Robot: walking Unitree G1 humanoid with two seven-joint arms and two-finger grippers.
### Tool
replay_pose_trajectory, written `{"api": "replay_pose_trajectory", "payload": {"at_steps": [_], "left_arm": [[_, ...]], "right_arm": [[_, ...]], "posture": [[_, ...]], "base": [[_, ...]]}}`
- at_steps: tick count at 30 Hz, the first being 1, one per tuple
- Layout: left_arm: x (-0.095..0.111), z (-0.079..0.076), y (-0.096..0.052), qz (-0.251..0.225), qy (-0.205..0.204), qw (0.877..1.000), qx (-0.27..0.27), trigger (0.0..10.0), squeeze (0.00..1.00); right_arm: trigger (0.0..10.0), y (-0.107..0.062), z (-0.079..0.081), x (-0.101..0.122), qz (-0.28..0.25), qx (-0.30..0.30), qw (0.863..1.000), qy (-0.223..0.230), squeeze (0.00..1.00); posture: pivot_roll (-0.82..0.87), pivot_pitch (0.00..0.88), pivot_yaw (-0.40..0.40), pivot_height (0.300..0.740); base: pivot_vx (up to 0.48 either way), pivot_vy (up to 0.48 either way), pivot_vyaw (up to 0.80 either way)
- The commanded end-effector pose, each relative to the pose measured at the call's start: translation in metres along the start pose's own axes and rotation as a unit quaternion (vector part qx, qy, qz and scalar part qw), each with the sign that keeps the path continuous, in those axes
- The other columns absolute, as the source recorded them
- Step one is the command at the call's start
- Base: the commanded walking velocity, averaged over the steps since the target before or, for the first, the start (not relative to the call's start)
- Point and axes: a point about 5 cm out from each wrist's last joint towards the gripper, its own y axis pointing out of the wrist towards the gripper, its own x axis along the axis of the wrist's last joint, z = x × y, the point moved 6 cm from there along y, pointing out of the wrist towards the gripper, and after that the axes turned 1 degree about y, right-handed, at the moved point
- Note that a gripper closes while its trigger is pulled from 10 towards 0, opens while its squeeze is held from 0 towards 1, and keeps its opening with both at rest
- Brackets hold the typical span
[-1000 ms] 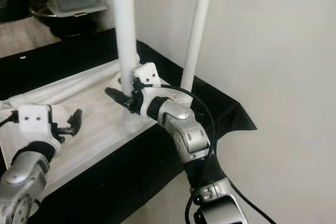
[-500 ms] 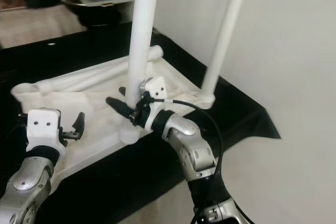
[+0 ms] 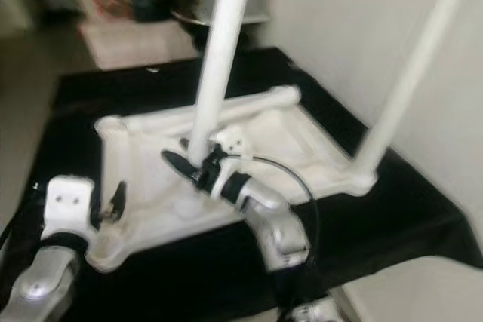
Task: Building children table
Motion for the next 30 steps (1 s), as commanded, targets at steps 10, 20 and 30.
{"api": "replay_pose_trajectory", "payload": {"at_steps": [10, 20, 30], "left_arm": [[-0.003, 0.001, 0.005, -0.008, 0.016, 1.000, -0.011, 10.0, 0.00], [0.001, -0.010, 0.003, -0.018, 0.029, 0.999, -0.043, 10.0, 0.00], [0.004, -0.021, -0.001, -0.014, -0.006, 0.996, -0.091, 10.0, 0.00]], "right_arm": [[10.0, 0.004, 0.005, 0.002, -0.024, 0.008, 0.999, 0.021, 0.00], [10.0, 0.002, 0.012, 0.003, -0.026, 0.038, 0.999, 0.025, 0.00], [10.0, 0.001, 0.014, 0.006, -0.026, 0.054, 0.998, 0.033, 0.00]], "posture": [[0.05, 0.021, 0.014, 0.740], [0.05, 0.026, 0.007, 0.740], [0.05, 0.044, -0.007, 0.740]], "base": [[0.000, 0.000, 0.80], [0.000, 0.000, 0.80], [0.000, 0.000, 0.32]]}}
